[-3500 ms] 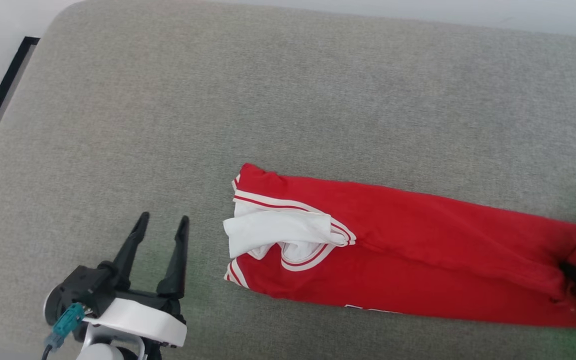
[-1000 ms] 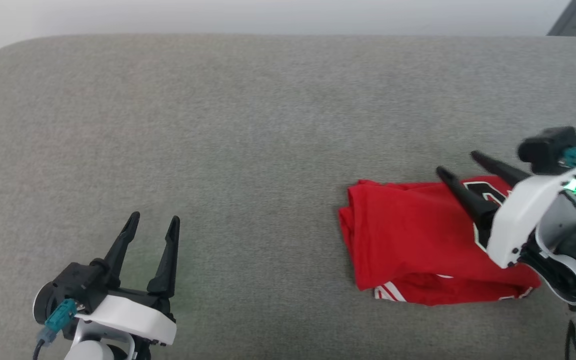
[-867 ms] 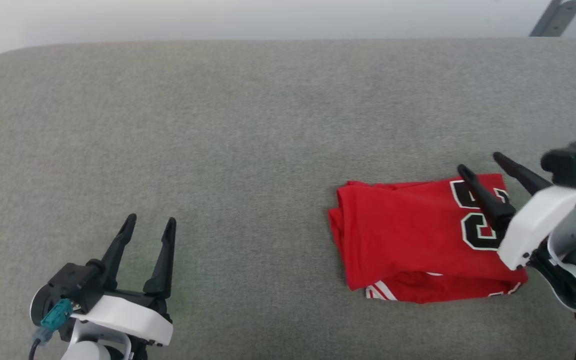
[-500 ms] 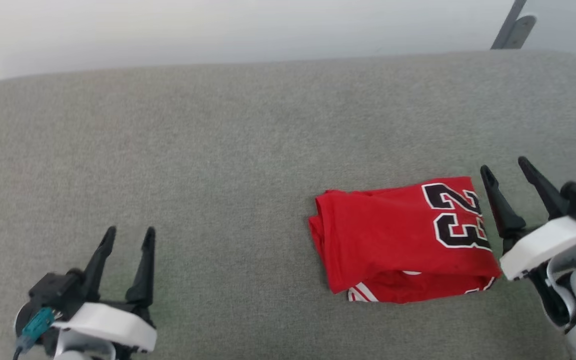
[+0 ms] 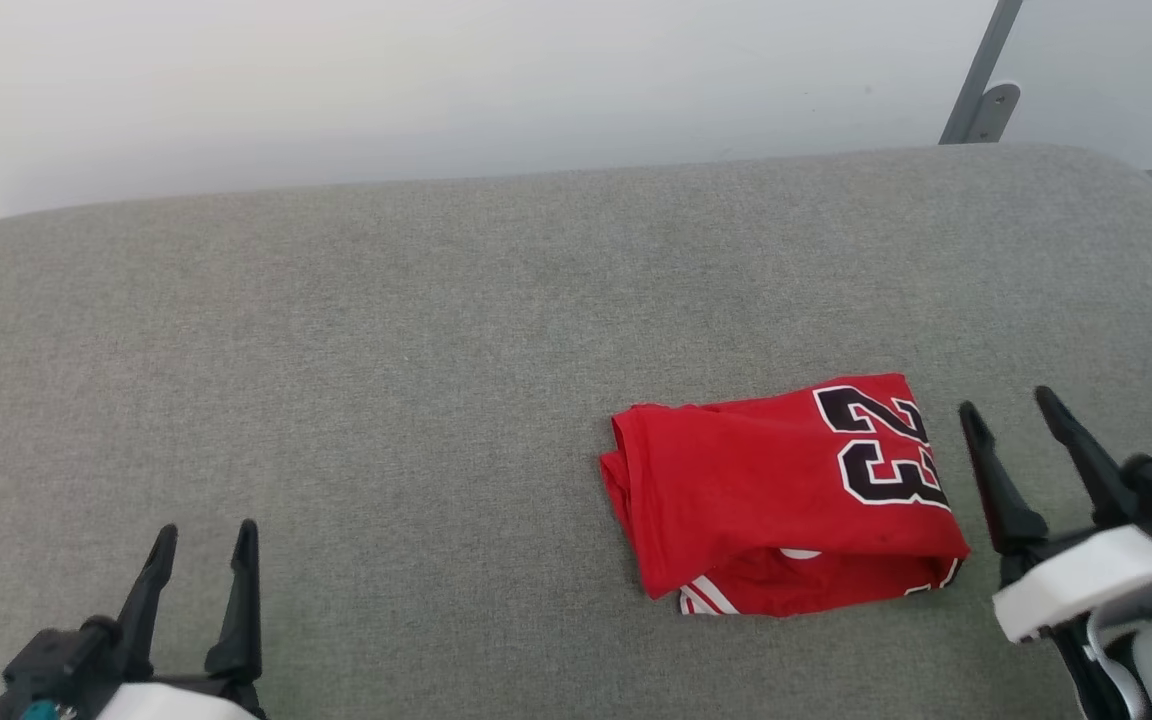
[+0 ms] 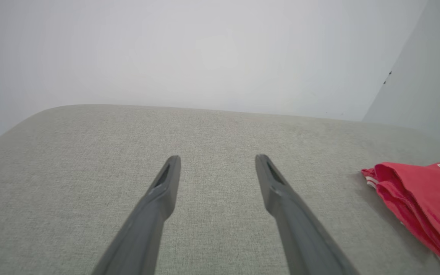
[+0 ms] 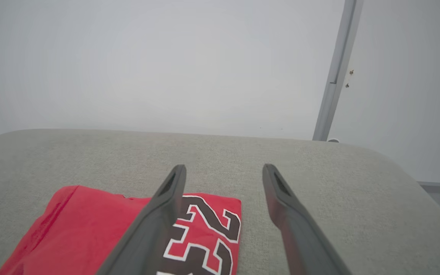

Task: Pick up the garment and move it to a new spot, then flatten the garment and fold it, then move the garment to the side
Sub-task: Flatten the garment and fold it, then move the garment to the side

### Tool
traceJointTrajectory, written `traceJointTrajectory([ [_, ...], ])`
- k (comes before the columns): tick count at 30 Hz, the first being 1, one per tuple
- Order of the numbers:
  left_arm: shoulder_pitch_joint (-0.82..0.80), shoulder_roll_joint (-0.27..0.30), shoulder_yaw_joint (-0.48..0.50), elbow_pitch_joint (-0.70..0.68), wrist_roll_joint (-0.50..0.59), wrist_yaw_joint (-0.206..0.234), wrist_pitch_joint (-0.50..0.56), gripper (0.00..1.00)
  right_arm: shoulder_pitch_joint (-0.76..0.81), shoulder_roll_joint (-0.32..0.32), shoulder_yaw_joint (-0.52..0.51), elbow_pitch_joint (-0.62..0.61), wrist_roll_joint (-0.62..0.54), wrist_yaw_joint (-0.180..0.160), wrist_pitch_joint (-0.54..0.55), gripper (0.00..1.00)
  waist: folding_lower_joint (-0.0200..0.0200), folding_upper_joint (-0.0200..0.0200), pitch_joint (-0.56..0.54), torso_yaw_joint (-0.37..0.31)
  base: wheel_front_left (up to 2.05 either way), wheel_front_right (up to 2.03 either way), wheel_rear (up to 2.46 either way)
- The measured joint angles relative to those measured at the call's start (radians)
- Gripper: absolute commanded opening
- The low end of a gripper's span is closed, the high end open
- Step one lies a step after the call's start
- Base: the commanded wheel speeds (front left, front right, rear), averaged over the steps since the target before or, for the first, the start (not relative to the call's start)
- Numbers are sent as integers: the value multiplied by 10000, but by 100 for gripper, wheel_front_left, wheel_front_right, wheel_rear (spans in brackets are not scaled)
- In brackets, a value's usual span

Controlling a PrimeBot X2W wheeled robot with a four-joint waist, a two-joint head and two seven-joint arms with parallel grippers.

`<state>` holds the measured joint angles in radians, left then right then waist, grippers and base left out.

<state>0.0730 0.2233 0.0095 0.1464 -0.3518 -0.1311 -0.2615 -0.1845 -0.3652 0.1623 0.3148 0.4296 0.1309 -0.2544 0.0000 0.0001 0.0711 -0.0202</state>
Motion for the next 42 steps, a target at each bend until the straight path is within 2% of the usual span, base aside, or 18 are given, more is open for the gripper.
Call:
traceJointTrajectory([
  [10, 891, -276, 464, -675, 336, 0, 2, 100, 1426, 322, -1103, -1590, -326, 0, 552, 100, 0, 0, -36, 40, 0, 0, 0],
  [28, 843, -328, 349, -796, 428, 0, 2, 100, 1812, 598, -1601, -2502, -506, 0, 1685, 100, 0, 0, 117, 217, 0, 0, 0],
  [33, 569, -407, 186, -832, 439, 0, 2, 100, 1433, 203, -1615, -2414, -324, 0, 3158, 100, 0, 0, 356, 305, 0, 0, 0],
  [42, -809, -176, -692, -686, 464, 0, 0, 100, -248, -1398, -727, -1992, 690, 0, 7380, 100, 0, 0, 1287, 477, 0, 0, 0],
])
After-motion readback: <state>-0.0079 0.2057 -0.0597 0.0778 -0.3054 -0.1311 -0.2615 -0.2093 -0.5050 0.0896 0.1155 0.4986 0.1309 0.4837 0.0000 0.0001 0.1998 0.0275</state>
